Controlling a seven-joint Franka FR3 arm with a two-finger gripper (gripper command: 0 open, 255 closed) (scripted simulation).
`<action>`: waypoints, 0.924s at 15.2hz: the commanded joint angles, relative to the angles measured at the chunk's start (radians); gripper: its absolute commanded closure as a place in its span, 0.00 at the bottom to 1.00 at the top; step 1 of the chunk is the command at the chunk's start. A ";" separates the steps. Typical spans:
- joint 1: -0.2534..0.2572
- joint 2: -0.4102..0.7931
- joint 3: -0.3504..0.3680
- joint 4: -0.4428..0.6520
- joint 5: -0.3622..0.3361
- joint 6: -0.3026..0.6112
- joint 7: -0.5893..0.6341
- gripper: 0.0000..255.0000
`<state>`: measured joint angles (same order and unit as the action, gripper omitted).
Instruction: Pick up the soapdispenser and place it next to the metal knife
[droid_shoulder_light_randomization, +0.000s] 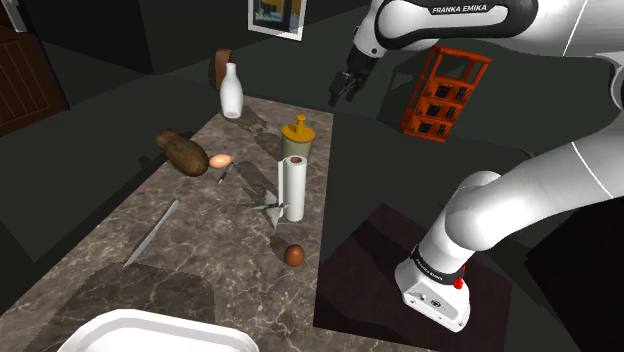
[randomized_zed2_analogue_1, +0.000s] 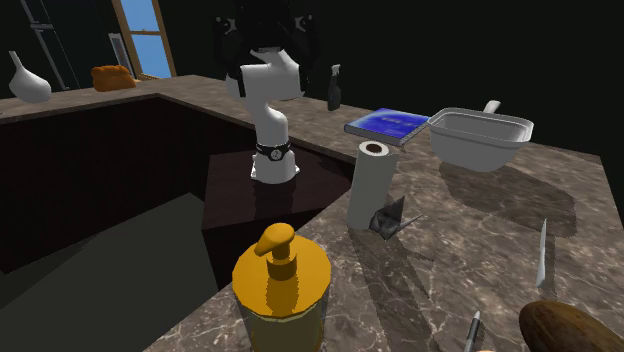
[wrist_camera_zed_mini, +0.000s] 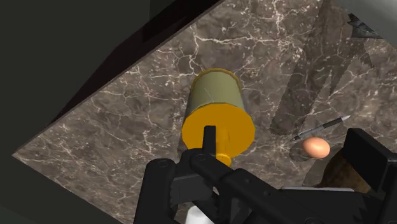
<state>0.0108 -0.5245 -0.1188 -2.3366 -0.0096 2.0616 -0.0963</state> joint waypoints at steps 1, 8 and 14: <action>0.005 0.074 -0.016 0.018 0.014 0.062 -0.014 0.00; 0.025 0.325 -0.070 0.103 0.099 0.235 -0.088 0.00; 0.031 0.531 -0.094 0.216 0.206 0.324 -0.168 0.00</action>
<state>0.0416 -0.0164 -0.2120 -2.1329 0.1824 2.3755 -0.2558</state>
